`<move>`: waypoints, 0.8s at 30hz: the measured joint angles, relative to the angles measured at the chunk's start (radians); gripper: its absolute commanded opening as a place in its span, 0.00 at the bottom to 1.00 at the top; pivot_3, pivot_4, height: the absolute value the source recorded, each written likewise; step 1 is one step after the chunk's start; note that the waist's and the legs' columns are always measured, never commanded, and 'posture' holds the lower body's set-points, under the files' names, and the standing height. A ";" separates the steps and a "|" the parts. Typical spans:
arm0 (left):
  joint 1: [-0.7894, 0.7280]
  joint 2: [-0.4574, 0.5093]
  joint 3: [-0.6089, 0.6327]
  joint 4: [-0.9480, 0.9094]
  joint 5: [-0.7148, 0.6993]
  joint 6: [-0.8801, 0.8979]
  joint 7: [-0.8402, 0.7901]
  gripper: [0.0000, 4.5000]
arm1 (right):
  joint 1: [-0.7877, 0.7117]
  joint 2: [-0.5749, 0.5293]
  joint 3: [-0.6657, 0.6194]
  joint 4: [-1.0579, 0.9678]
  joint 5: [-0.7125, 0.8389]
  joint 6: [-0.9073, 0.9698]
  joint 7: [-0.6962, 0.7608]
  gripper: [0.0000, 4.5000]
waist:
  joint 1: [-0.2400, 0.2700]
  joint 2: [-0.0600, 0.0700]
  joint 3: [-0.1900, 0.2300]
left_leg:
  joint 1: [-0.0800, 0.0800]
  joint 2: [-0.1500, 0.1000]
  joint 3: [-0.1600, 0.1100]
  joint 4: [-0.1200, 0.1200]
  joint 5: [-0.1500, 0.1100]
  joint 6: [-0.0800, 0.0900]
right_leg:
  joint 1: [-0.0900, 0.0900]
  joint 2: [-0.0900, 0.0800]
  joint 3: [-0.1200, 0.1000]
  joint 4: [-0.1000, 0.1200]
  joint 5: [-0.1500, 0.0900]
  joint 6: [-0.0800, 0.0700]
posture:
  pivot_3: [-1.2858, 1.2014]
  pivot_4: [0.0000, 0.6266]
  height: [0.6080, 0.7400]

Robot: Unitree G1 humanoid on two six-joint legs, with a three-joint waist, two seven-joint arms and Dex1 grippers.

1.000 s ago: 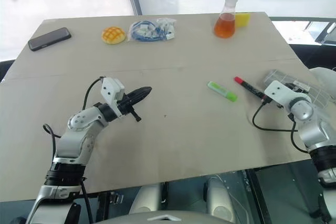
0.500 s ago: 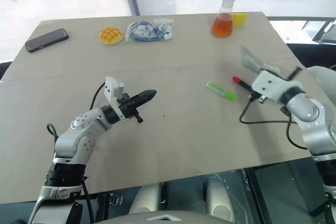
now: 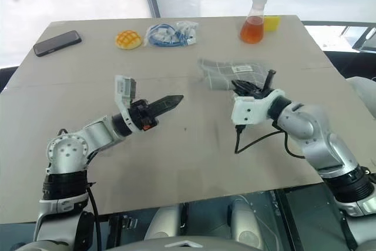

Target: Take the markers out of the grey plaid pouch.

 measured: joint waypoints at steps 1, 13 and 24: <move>-0.003 -0.007 -0.001 0.016 -0.074 -0.002 0.078 0.42 | 0.000 0.000 0.004 0.010 -0.019 -0.033 -0.005 0.00 | 0.000 0.000 0.000 | 0.000 0.000 0.000 0.000 0.000 0.000 | 0.000 0.000 0.000 0.000 0.000 0.000 | 0.52 0.24 1.00; -0.057 -0.190 0.023 0.056 -0.385 -0.120 0.570 0.42 | 0.001 0.015 0.010 0.066 -0.203 -0.253 -0.090 0.00 | 0.019 0.000 0.000 | 0.001 -0.001 0.000 0.002 0.000 0.000 | 0.003 0.000 0.000 0.000 -0.001 -0.003 | 0.52 0.24 1.00; -0.063 -0.209 0.070 0.083 -0.388 -0.099 0.655 0.42 | 0.001 0.051 -0.011 0.041 -0.208 -0.261 -0.098 0.00 | 0.023 0.000 0.000 | 0.001 -0.001 0.000 0.002 0.000 0.000 | 0.003 0.000 0.000 -0.001 -0.001 -0.003 | 0.52 0.24 1.00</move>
